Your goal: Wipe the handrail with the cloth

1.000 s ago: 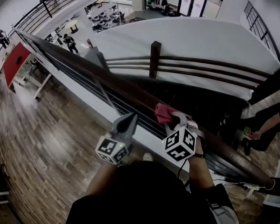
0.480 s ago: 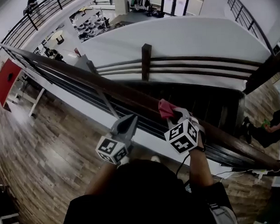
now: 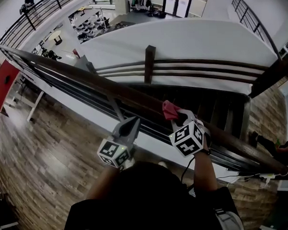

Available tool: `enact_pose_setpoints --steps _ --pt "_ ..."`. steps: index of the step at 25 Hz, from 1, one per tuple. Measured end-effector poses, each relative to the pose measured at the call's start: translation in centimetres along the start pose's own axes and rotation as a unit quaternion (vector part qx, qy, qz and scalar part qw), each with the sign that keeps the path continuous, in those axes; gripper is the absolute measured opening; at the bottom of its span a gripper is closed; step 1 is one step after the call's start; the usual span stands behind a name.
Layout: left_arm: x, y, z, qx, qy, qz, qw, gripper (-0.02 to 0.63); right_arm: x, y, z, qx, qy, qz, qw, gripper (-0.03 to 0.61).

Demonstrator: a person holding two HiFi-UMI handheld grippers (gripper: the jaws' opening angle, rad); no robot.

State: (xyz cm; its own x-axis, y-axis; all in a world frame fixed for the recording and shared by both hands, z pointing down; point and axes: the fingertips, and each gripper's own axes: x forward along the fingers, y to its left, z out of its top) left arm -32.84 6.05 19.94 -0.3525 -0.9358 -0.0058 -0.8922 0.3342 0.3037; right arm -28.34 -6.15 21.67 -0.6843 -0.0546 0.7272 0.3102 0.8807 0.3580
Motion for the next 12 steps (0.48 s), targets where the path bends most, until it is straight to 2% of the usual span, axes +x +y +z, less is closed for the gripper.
enact_pose_setpoints --steps 12 --pt "-2.2 5.0 2.2 0.017 0.009 0.002 0.9998 0.0 2.8 2.1 5.6 0.007 -0.026 0.009 1.0 0.054"
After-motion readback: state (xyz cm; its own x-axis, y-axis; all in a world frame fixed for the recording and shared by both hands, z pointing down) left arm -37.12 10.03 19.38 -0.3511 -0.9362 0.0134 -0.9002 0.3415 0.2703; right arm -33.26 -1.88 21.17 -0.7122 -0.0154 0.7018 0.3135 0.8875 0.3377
